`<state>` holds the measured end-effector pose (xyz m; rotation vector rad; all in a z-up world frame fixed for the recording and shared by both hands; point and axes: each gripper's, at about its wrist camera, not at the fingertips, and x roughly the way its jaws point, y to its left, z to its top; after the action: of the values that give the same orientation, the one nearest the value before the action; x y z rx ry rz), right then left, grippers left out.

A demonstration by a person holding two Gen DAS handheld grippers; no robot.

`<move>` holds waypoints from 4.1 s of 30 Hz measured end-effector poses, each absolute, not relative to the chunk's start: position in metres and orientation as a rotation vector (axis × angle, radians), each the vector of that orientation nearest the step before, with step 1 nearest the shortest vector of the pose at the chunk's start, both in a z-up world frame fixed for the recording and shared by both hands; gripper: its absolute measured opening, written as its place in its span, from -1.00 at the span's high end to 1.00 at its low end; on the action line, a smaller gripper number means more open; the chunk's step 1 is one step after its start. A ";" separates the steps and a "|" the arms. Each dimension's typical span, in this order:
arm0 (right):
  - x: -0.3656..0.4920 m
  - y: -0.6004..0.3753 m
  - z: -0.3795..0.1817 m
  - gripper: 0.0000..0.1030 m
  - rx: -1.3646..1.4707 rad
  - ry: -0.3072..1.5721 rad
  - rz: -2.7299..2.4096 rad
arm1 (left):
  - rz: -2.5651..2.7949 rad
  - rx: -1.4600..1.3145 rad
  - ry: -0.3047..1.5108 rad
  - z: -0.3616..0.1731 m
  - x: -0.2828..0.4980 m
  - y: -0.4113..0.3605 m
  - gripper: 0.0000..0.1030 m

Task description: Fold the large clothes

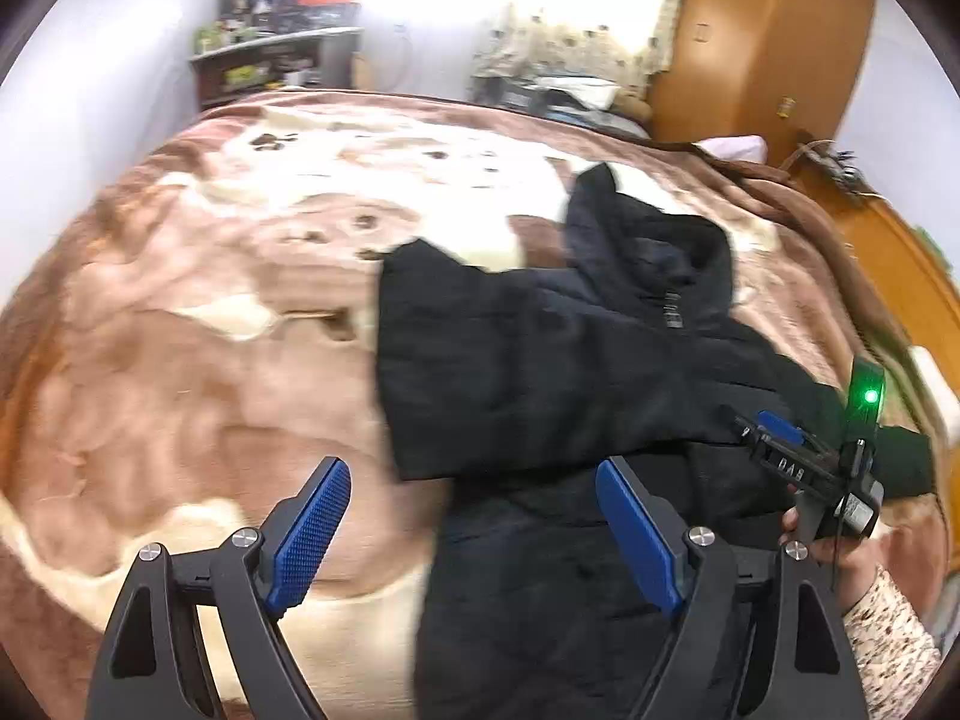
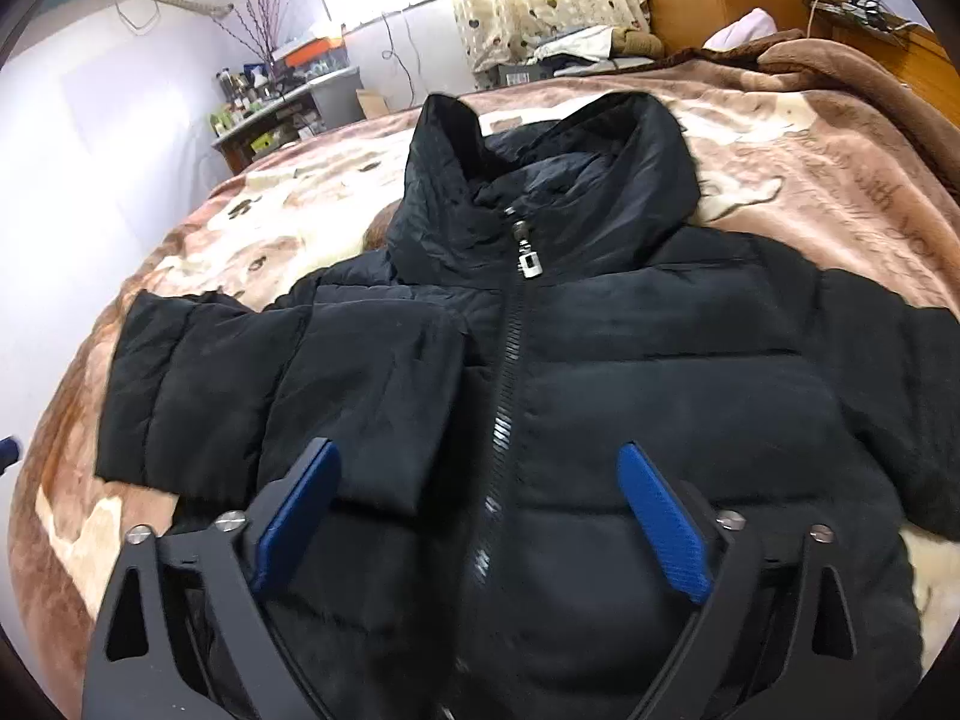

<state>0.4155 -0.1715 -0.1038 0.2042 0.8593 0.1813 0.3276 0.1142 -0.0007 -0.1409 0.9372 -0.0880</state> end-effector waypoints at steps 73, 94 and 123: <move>0.202 -0.567 -0.039 -0.35 0.435 0.668 -0.588 | -0.269 -0.148 0.933 0.001 0.358 -0.104 -0.79; 0.221 -0.621 -0.064 0.68 0.472 0.654 -0.548 | -0.265 -0.086 1.114 -0.092 0.352 -0.171 -0.79; 0.338 -0.350 0.019 0.90 0.230 0.610 0.102 | -0.192 -0.282 1.042 -0.077 0.340 -0.031 -0.79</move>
<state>0.3378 -0.3497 0.0187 0.2298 0.6096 0.1019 0.3396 -0.0315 -0.0774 -0.2821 1.0420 -0.1924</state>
